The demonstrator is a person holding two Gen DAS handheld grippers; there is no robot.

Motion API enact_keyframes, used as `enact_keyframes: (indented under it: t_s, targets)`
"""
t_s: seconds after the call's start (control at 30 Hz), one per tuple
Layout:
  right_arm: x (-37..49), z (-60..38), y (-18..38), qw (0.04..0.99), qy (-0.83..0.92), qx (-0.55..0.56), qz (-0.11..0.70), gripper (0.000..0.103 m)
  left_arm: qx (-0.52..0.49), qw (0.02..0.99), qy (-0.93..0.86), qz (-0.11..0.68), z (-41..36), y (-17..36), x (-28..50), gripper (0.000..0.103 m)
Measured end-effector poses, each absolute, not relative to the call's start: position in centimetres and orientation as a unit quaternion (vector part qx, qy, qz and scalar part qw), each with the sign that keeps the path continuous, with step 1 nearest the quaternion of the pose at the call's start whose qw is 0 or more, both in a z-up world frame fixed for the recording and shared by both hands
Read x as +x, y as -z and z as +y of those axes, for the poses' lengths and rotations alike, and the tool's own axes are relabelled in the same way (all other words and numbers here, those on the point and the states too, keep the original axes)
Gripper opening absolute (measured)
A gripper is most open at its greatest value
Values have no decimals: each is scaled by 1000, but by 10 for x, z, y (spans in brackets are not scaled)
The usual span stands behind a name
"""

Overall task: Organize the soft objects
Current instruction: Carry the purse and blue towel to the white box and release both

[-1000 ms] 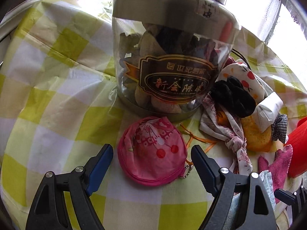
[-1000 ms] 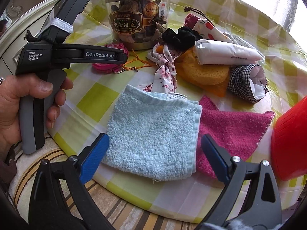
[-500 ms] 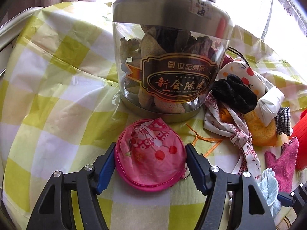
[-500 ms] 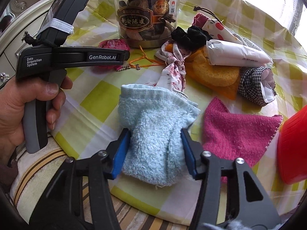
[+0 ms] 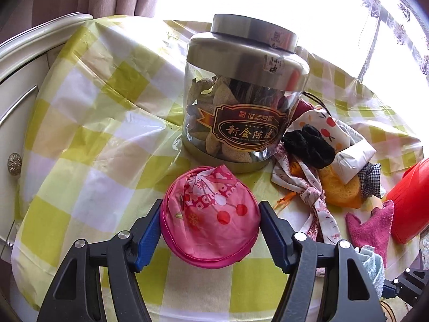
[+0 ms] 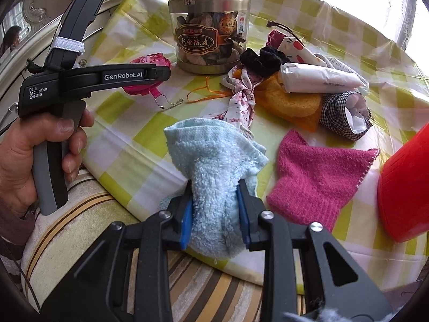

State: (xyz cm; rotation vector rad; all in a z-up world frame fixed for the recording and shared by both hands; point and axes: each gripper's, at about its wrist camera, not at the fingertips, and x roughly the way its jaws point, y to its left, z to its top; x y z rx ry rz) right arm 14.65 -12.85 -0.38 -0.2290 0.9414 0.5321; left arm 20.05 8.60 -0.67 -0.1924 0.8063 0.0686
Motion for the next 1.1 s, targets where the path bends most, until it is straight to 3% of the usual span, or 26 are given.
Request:
enact_keyframes:
  t_s: [0.5,1.1]
  targets:
    - [107,-171,-25,871,-222,-89,429,32,-101,923,2,370,50,-20,155,70]
    - [75,-300,-42,904,-82,-37,418,32,-56,914,117,384,-73,-41,117,70]
